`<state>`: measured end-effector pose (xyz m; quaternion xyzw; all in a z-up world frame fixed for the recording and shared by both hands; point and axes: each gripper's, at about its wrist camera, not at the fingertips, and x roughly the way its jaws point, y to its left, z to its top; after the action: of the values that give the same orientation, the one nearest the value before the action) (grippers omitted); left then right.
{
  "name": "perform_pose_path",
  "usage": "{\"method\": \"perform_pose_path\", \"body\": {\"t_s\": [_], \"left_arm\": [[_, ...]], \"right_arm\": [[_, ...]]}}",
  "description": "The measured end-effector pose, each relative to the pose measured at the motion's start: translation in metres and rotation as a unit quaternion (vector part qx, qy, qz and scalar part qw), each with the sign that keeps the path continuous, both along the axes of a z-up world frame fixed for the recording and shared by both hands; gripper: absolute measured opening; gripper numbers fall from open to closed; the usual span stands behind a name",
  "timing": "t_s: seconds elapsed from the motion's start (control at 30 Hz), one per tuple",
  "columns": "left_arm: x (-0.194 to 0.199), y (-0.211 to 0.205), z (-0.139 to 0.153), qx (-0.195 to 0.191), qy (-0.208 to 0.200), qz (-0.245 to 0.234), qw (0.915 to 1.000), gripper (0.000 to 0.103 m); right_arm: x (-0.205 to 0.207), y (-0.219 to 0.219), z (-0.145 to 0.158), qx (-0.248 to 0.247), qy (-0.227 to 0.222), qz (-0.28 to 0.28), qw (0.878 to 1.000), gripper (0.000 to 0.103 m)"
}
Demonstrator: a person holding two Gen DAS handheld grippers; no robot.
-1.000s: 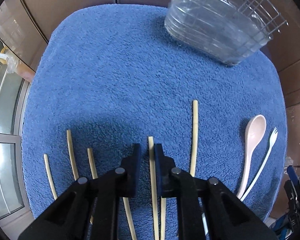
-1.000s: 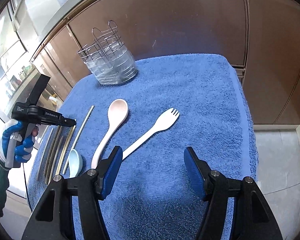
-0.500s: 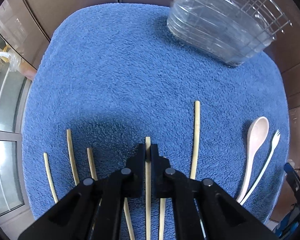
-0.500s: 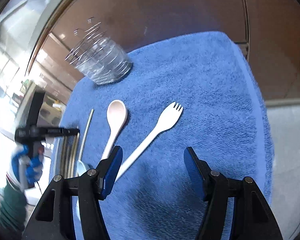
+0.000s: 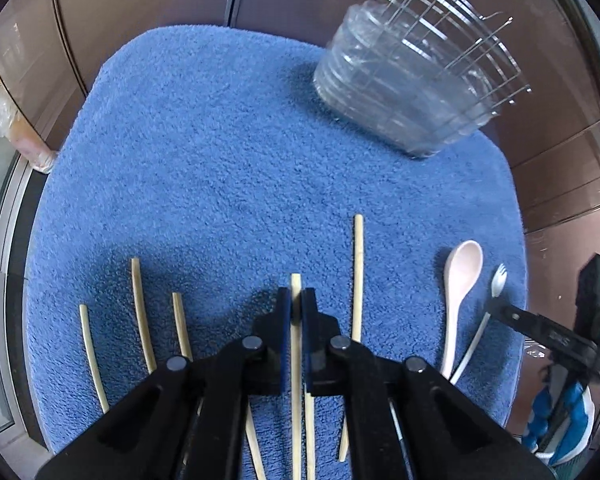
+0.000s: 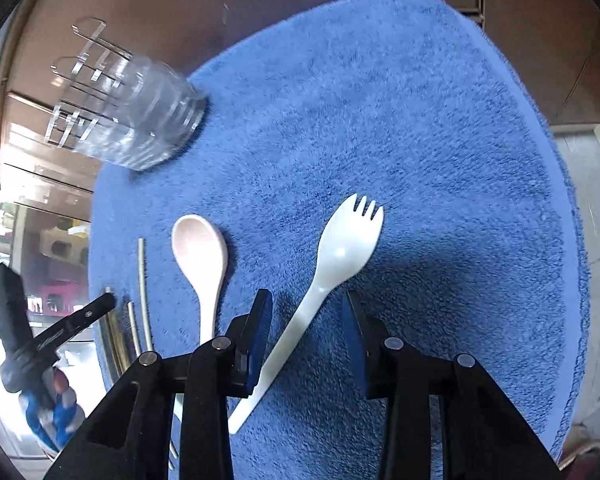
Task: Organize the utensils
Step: 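Grasp the white spork with the right tool while the left tool lifts the chopstick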
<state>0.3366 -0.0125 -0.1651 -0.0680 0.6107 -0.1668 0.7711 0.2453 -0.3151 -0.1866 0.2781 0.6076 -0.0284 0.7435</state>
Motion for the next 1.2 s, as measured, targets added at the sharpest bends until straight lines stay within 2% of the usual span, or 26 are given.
{"method": "perform_pose_path", "body": {"t_s": [0.07, 0.13, 0.3, 0.5, 0.63, 0.77, 0.83, 0.93, 1.0, 1.03, 1.17, 1.2], "left_arm": [[-0.007, -0.001, 0.004, -0.003, -0.008, -0.005, 1.0000, 0.004], [-0.013, 0.001, 0.008, -0.005, -0.017, -0.010, 0.9998, 0.004], [-0.034, 0.013, 0.023, -0.011, -0.039, -0.015, 0.9991, 0.004], [-0.048, 0.016, 0.054, -0.021, -0.077, -0.005, 0.9968, 0.004], [-0.060, 0.020, 0.082, -0.032, -0.115, 0.004, 0.9928, 0.004], [-0.069, 0.026, 0.113, -0.046, -0.158, 0.019, 0.9862, 0.004], [-0.068, 0.027, 0.132, -0.055, -0.183, 0.028, 0.9812, 0.004], [-0.065, 0.028, 0.164, -0.065, -0.228, 0.044, 0.9704, 0.004], [-0.059, 0.028, 0.191, -0.077, -0.267, 0.058, 0.9589, 0.004], [-0.055, 0.028, 0.201, -0.083, -0.281, 0.063, 0.9542, 0.004], [-0.031, 0.029, 0.251, -0.116, -0.345, 0.093, 0.9268, 0.004], [-0.023, 0.029, 0.263, -0.123, -0.363, 0.105, 0.9175, 0.004]], "right_arm": [[0.004, 0.003, -0.001, -0.011, 0.009, -0.006, 1.000, 0.032], [0.006, 0.004, -0.002, -0.027, 0.020, -0.013, 0.999, 0.015], [-0.005, -0.004, -0.006, 0.015, 0.003, -0.032, 0.999, 0.007], [-0.038, 0.003, 0.010, 0.045, -0.083, 0.008, 0.996, 0.005], [-0.064, 0.017, 0.039, 0.028, -0.157, 0.040, 0.986, 0.003], [-0.073, 0.028, 0.071, 0.009, -0.221, 0.058, 0.974, 0.003], [-0.070, 0.030, 0.082, -0.001, -0.244, 0.065, 0.968, 0.003], [-0.056, 0.040, 0.115, -0.034, -0.295, 0.078, 0.952, 0.003], [-0.046, 0.046, 0.138, -0.052, -0.328, 0.083, 0.940, 0.003], [-0.036, 0.050, 0.155, -0.062, -0.355, 0.085, 0.929, 0.003], [-0.006, 0.061, 0.208, -0.084, -0.432, 0.083, 0.894, 0.003], [0.002, 0.064, 0.218, -0.091, -0.447, 0.081, 0.886, 0.003]]}}
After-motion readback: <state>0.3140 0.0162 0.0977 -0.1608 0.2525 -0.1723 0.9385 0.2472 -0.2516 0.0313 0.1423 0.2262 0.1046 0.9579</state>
